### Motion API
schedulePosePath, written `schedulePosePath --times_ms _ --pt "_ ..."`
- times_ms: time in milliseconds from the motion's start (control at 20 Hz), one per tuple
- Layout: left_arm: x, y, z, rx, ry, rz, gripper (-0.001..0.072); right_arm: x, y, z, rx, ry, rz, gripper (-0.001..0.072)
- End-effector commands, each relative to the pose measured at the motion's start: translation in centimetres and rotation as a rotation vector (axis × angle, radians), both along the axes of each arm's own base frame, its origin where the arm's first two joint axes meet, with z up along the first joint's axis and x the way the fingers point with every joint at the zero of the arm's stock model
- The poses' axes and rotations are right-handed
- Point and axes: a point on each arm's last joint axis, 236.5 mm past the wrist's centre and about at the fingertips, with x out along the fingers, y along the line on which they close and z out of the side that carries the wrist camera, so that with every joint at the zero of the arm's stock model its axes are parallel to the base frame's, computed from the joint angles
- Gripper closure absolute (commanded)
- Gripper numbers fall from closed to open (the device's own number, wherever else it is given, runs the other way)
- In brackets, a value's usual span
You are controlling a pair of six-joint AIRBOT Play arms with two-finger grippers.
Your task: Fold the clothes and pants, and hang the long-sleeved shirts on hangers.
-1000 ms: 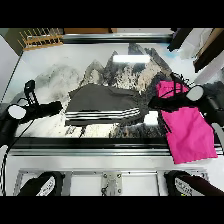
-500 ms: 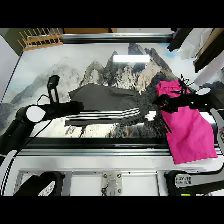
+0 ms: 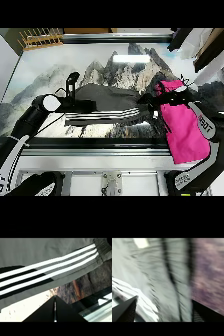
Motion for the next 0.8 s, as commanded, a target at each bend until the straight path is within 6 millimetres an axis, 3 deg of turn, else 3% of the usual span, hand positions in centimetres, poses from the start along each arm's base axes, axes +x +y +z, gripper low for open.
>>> schedulePosePath --times_ms 0,50,100,250,300,450,500,600,650,750 --pt "0.0 -0.3 -0.2 0.002 0.015 -0.01 0.0701 -0.3 3.4 -1.1 0.009 0.003 0.046 0.0057" --pt "0.0 -0.3 -0.2 0.002 0.015 -0.01 0.0701 -0.5 4.3 -1.0 0.024 -0.007 0.063 0.006" --pt "0.0 -0.3 -0.2 0.003 0.015 -0.01 0.0701 -0.6 5.0 -0.9 0.03 -0.011 0.073 0.0151" --pt "0.0 -0.3 -0.2 0.003 0.014 -0.01 0.0701 -0.2 6.6 0.3 0.08 -0.08 0.103 0.0618" --pt "0.0 -0.3 -0.2 0.003 0.015 -0.01 0.0701 0.2 6.9 1.1 0.103 -0.094 0.09 0.0696" --pt "0.0 -0.3 -0.2 0.004 0.013 -0.01 0.0701 2.3 5.5 5.5 0.093 -0.168 0.012 0.0698" --pt "0.0 -0.3 -0.2 0.004 0.013 -0.009 0.0701 3.7 3.6 8.2 0.064 -0.212 -0.063 0.0698" --pt "0.0 -0.3 -0.2 0.004 0.013 -0.01 0.0701 6.2 -2.4 13.3 -0.044 -0.316 -0.247 0.0698" --pt "0.0 -0.3 -0.2 0.005 0.012 -0.01 0.0701 6.6 -5.6 15.7 -0.097 -0.361 -0.326 0.0698" --pt "0.0 -0.3 -0.2 0.005 0.013 -0.01 0.0701 5.4 -12.3 20.0 -0.218 -0.412 -0.463 0.0698"
